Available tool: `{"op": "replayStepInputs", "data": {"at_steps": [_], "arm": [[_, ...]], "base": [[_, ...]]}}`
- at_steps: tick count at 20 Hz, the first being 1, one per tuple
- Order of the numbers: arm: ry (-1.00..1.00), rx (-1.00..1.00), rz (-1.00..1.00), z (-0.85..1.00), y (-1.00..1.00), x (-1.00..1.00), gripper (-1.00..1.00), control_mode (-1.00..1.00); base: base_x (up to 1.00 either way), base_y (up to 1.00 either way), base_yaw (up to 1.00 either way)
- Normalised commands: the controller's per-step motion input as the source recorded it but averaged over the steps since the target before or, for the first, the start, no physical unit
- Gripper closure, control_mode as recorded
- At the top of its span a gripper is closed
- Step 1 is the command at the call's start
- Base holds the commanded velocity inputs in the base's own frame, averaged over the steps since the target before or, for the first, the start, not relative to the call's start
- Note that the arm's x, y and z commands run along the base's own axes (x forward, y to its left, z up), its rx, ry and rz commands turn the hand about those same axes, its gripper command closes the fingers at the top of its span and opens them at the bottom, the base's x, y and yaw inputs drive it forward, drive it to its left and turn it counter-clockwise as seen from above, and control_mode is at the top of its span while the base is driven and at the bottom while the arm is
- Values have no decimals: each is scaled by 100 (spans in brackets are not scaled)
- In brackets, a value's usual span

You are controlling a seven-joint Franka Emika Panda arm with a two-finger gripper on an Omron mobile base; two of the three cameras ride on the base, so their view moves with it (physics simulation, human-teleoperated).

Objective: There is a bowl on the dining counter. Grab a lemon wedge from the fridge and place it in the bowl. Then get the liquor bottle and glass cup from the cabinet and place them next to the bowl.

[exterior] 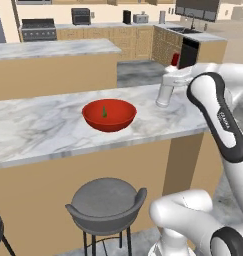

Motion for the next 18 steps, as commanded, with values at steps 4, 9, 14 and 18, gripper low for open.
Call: {"op": "replayStepInputs", "data": {"at_steps": [4,9,14,18], "arm": [[-20,-8,4,-31,0,36,100,-100],[-6,-10,0,-16,1,22,100,-100],[0,-8,0,-8,9,26,100,-100],[11,-2,1,-4,0,34,100,-100]], "base": [[0,0,0],[0,0,0],[0,0,0],[0,0,0]]}}
